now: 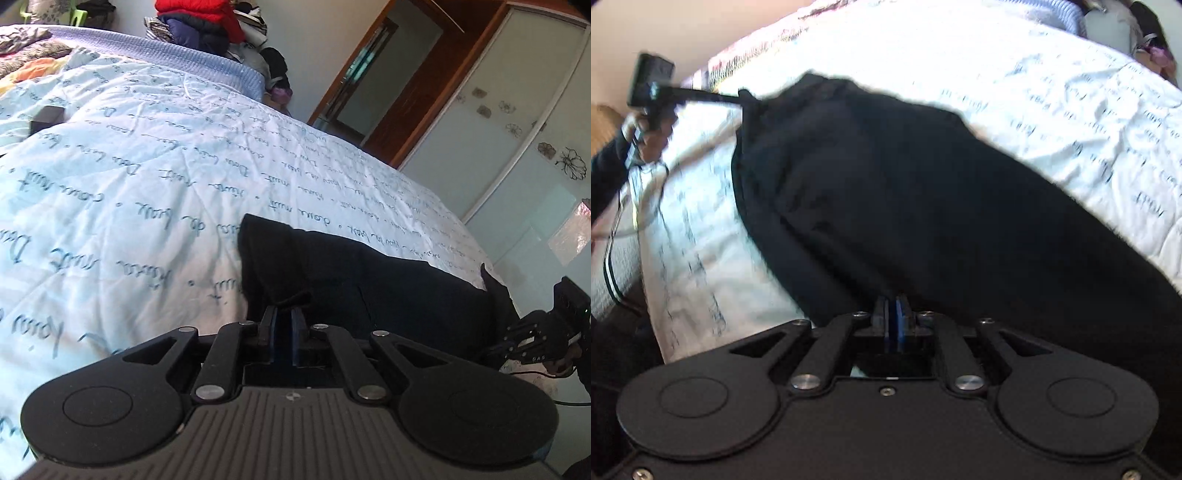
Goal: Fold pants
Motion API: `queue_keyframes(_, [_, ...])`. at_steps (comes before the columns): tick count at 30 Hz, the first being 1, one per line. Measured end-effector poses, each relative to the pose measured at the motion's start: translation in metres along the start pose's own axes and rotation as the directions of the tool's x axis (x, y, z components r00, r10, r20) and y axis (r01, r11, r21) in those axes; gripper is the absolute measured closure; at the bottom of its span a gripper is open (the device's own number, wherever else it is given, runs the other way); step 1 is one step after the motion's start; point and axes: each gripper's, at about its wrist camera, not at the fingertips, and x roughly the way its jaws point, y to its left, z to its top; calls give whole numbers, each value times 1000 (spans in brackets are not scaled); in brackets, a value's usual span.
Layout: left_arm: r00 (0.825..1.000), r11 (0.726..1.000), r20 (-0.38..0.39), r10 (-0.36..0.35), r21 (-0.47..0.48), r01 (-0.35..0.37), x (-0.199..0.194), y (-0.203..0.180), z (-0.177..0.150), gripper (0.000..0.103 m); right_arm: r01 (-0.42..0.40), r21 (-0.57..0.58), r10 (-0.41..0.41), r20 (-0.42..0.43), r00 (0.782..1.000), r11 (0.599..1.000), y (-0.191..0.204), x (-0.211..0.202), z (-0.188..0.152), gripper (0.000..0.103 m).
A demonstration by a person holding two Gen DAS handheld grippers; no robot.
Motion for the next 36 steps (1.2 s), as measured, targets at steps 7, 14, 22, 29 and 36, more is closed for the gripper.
queue_keyframes(7, [995,998,95,21,55,-27,-37,-42,-6,90,-223,193,167,268,949,956,-8,-43,15,68])
queue_keyframes(14, [1000,961,24,-2,-277,9,13,-54,-22,55,-445,499,241,421,875,744,-7,-16,23,39])
queue_keyframes(22, [1000,792,-13,5,-611,-12,27,-14,-40,55,-461,730,157,447,880,505,-6,-5,-52,36])
queue_keyframes(29, [988,775,-131,76,-615,-141,50,-12,-27,64,-375,771,86,389,917,515,-3,-1,-50,31])
queue_keyframes(36, [965,904,-88,249,-338,-264,42,-57,-17,93,-349,787,19,395,919,508,-6,-12,-59,31])
